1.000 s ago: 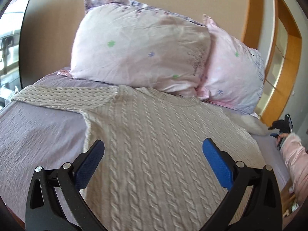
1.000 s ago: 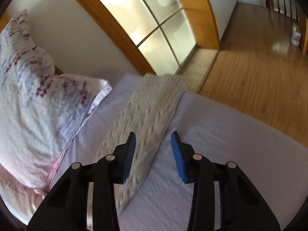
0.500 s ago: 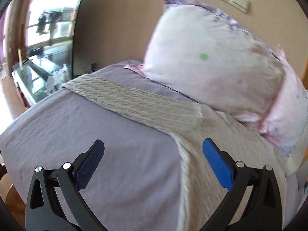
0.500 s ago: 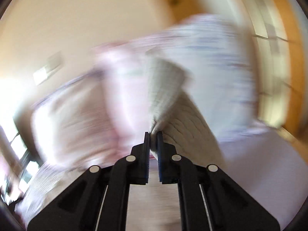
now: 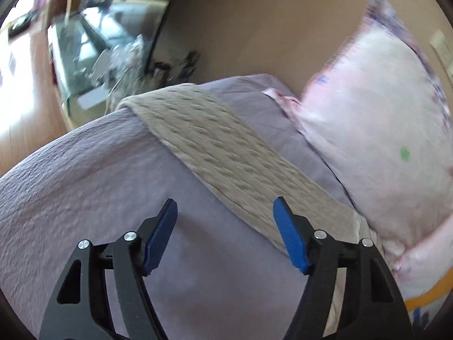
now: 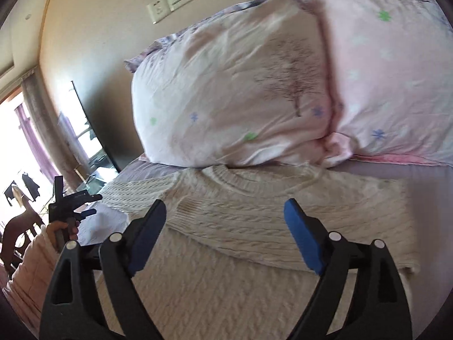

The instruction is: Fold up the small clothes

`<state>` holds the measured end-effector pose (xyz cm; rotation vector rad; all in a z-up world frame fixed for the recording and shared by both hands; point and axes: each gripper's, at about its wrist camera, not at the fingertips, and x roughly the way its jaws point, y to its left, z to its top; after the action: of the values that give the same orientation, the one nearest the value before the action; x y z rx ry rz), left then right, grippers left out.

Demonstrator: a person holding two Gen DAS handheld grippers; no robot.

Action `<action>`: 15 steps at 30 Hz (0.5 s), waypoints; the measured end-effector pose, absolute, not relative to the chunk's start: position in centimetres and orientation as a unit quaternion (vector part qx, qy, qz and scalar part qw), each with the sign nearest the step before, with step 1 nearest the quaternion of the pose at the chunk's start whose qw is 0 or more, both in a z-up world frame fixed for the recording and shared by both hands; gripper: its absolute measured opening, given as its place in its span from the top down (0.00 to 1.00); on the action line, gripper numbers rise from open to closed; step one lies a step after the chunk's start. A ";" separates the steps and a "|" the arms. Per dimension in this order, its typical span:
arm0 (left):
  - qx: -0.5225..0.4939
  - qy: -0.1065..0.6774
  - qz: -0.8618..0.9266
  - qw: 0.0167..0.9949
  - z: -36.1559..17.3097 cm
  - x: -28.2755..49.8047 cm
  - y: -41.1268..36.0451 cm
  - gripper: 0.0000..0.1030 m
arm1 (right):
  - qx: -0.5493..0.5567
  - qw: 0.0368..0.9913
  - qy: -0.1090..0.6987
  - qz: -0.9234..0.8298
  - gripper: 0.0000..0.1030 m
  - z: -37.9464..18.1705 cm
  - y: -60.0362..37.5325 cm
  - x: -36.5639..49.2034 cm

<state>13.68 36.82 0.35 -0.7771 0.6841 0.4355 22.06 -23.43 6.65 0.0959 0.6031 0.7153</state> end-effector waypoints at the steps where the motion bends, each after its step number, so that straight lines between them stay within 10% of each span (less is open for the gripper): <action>1: -0.377 0.317 0.214 0.844 0.3 13.6 37.7 0.36 | 0.044 0.894 0.292 0.337 0.17 6.6 -23.8 22.0; 8: -0.427 0.292 0.239 0.822 0.0 15.6 43.2 0.43 | 0.047 0.897 0.304 0.317 0.17 5.0 -25.1 22.5; 12: -0.371 0.336 0.295 0.813 0.7 17.7 44.6 0.90 | 0.057 0.898 0.300 0.317 0.17 4.8 -26.2 22.7; 15: -0.278 0.319 0.298 0.856 5.1 18.9 40.6 0.93 | 0.062 0.902 0.294 0.309 0.17 5.0 -27.4 22.7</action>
<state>18.94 40.60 5.14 -0.5837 0.6710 0.6265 22.65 -27.39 5.03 0.1288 0.6073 0.6387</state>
